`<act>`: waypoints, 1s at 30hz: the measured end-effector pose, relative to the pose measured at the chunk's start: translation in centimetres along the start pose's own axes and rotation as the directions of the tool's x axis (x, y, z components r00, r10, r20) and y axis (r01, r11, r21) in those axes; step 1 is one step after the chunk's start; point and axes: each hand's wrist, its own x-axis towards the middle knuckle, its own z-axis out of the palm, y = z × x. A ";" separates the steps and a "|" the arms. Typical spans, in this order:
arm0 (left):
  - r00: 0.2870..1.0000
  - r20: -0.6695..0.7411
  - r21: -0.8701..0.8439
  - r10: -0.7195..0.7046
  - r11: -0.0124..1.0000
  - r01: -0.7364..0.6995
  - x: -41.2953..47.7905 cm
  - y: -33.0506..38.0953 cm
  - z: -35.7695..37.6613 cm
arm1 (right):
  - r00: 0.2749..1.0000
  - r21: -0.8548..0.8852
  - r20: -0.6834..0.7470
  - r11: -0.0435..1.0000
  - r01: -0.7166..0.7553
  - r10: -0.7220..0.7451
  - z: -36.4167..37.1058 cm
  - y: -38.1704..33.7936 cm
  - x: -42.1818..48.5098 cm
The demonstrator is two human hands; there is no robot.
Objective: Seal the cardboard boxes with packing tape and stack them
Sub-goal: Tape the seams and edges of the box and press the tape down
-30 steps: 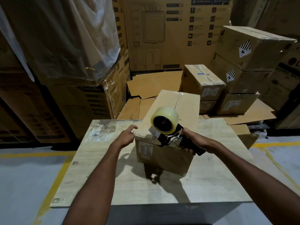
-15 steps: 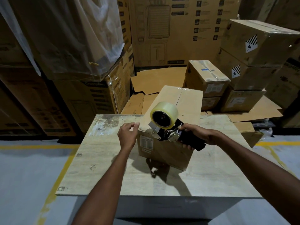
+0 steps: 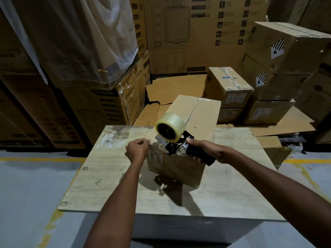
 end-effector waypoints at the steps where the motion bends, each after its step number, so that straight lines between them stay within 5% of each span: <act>1: 1.000 -0.002 0.004 -0.006 1.000 0.006 0.1 0.0 -0.1 | 1.000 0.009 -0.014 1.000 0.002 -0.002 0.0 0.0 0.1; 15: 0.997 -0.074 0.029 0.000 1.000 0.003 -1.0 0.9 0.4 | 0.998 0.069 -0.066 0.997 0.016 -0.011 -5.2 5.9 -4.7; 18: 0.972 -0.102 0.249 0.214 0.951 -0.183 -2.0 1.8 0.6 | 0.999 0.043 -0.033 0.999 0.015 -0.014 -5.2 6.1 -4.9; 20: 0.922 0.019 0.364 0.387 0.856 -0.367 -2.9 2.5 1.1 | 1.000 0.003 0.008 1.000 0.014 -0.014 -5.3 5.7 -5.1; 25: 0.878 0.340 0.605 0.338 0.635 -0.479 -5.3 3.2 3.1 | 0.996 0.000 0.088 1.000 0.024 -0.024 -5.5 5.6 -5.6; 30: 0.875 0.388 0.549 0.289 0.691 -0.471 -5.7 2.7 2.1 | 0.997 -0.035 0.073 0.999 0.027 -0.024 -5.4 5.7 -5.5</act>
